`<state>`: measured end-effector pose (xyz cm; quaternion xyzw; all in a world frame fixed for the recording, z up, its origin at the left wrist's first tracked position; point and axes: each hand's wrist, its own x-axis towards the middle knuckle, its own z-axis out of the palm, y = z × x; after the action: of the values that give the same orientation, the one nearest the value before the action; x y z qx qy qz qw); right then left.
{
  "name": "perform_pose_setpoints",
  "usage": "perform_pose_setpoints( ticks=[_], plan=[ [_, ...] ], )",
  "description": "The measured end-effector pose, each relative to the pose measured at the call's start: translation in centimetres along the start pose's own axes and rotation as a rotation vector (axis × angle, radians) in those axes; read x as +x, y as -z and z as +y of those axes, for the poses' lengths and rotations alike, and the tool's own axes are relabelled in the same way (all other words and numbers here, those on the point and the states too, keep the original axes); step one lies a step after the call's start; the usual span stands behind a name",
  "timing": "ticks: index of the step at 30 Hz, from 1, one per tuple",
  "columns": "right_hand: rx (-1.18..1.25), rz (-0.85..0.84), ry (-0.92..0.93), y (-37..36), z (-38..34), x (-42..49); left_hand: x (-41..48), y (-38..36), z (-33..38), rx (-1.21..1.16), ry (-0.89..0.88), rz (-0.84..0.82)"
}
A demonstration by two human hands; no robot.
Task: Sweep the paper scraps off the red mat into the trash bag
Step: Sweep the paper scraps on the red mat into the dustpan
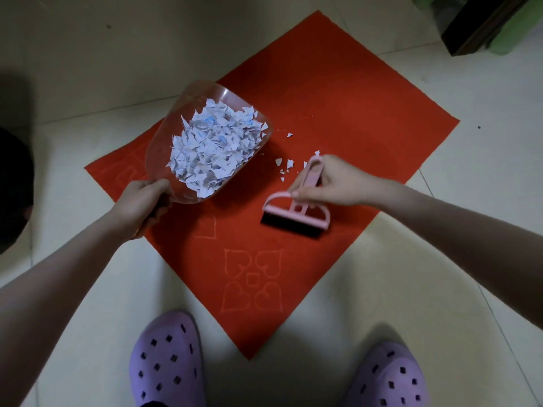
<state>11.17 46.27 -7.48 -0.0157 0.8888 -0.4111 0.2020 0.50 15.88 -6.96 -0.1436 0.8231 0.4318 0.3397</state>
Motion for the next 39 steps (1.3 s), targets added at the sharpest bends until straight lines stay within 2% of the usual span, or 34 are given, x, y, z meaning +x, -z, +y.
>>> perform_pose_setpoints(
  ticks=[1,3,8,10,12,16,18,26,30,32,36,37,39],
  plan=[
    [-0.021,-0.039,-0.002,-0.9,0.1,0.1,0.0,-0.1,0.0,0.001,-0.004,-0.005],
    [-0.093,-0.014,0.007,-1.9,0.3,0.6,0.0,-0.2,0.0,-0.001,-0.006,-0.015],
    [-0.127,0.396,-0.006,0.5,0.6,1.0,0.1,-0.6,-0.1,0.006,-0.008,-0.023],
    [-0.051,0.466,0.013,1.3,0.3,0.5,0.1,-0.6,-0.2,0.006,-0.011,-0.025],
    [-0.021,0.435,0.041,1.4,0.0,0.1,0.3,-0.7,-0.2,-0.006,-0.012,-0.026],
    [-0.042,0.108,0.001,0.5,0.8,-0.2,0.4,-1.0,-0.1,-0.002,-0.001,-0.031],
    [-0.125,0.027,-0.008,0.1,1.3,0.0,0.4,-1.0,0.0,-0.004,-0.004,-0.03],
    [-0.2,0.299,-0.034,3.1,2.1,1.5,0.6,-0.9,-0.5,-0.02,-0.032,-0.028],
    [-0.121,0.427,0.023,3.9,1.3,1.0,0.9,-0.6,-0.9,-0.003,-0.045,-0.033],
    [-0.084,0.319,0.024,4.2,0.8,0.6,1.2,-0.4,-1.1,0.011,-0.046,-0.028],
    [-0.053,-0.13,-0.064,3.5,0.7,0.1,1.3,-0.1,-1.2,0.052,-0.056,-0.019],
    [-0.094,-0.168,-0.076,3.4,0.9,0.2,1.3,0.0,-1.3,0.069,-0.063,-0.021],
    [-0.163,-0.095,-0.076,3.6,1.6,0.4,1.3,0.1,-1.5,0.116,-0.071,-0.03]
  ],
)
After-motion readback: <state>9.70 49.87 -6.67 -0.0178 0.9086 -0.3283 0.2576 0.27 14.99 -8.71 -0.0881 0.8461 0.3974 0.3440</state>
